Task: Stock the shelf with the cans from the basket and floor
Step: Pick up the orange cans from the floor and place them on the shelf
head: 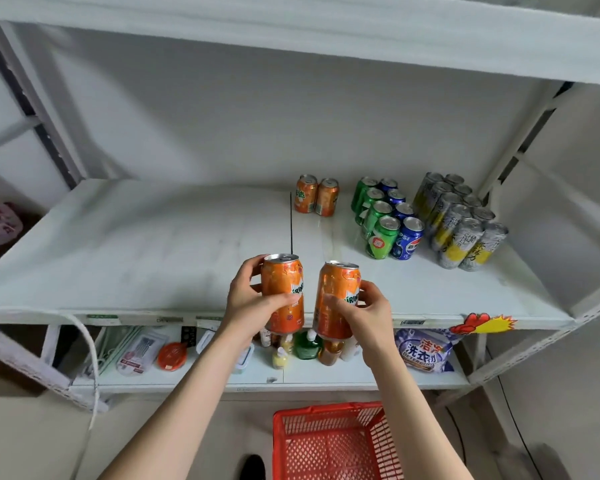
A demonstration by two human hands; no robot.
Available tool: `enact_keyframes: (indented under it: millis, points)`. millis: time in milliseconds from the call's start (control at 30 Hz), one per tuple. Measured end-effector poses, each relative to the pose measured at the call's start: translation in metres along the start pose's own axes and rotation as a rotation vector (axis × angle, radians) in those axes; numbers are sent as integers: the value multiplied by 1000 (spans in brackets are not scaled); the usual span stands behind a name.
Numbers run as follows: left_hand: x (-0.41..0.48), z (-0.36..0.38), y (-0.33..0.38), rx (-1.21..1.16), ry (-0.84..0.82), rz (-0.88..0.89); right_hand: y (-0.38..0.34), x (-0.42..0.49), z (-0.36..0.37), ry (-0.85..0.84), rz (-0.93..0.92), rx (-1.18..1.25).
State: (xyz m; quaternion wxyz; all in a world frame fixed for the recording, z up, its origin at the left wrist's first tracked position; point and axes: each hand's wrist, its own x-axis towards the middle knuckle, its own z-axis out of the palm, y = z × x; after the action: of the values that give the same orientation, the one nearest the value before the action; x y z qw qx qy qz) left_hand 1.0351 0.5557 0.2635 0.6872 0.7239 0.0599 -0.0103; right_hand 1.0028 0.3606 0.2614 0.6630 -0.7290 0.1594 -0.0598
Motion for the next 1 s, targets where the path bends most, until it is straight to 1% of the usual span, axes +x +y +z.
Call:
enact_keyframes:
  millis: [233, 500, 700, 1000]
  points:
    - [68, 35, -14, 122, 2, -43, 15, 76, -9, 45, -15, -41]
    - [108, 69, -49, 229, 52, -29, 35, 143, -14, 76, -4, -148]
    - [132, 81, -64, 308, 87, 19, 54, 172, -3, 38, -22, -125]
    - [166, 90, -76, 323, 38, 112, 87, 198, 3, -8, -57, -32]
